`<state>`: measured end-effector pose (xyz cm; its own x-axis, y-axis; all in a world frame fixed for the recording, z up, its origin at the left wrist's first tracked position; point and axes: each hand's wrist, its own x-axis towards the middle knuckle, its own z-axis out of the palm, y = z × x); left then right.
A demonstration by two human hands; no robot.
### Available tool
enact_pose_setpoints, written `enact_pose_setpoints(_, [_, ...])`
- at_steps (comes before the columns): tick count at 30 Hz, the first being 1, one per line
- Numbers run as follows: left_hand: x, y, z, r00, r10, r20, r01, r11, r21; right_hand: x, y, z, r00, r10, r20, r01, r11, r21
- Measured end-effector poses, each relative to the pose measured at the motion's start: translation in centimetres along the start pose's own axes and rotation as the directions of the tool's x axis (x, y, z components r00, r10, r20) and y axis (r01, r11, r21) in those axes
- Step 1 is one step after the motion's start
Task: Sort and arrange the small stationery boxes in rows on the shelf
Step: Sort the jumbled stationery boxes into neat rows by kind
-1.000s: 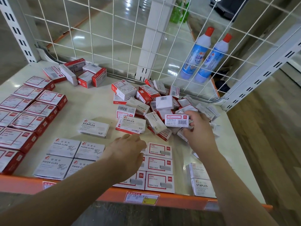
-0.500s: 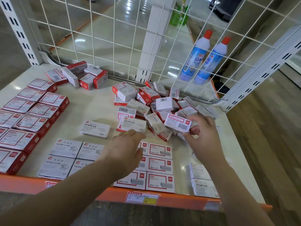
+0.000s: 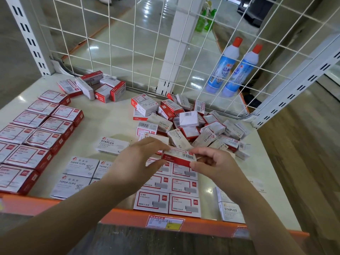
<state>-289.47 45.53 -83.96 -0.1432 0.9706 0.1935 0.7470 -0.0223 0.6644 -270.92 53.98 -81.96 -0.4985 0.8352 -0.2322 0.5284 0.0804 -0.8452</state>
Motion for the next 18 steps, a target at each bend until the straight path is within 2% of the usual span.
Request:
enact_pose_setpoints(5, [-0.4, -0.7, -0.4, 0.996, 0.088, -0.029, -0.085, 0.992, 0.094, 0.1, 0.2, 0.5, 0.999, 0.006, 0.054, -0.005, 1.0, -0.018])
enact_pose_setpoints(10, [0.0, -0.9, -1.0, 0.99, -0.141, 0.023, 0.141, 0.99, 0.029, -0.1, -0.2, 1.5, 0.996, -0.053, 0.065, 0.064, 0.982, -0.18])
enact_pose_setpoints(13, [0.3, -1.0, -1.1, 0.944, -0.286, 0.163, 0.306, 0.945, -0.114, -0.5, -0.5, 2.1, 0.993, -0.104, 0.059, 0.116, 0.956, -0.268])
enact_pose_setpoints(18, [0.2, -1.3, -1.0, 0.886, -0.35, 0.303, 0.427, 0.872, -0.241, -0.4, -0.6, 2.7, 0.986, -0.152, 0.061, 0.164, 0.913, -0.374])
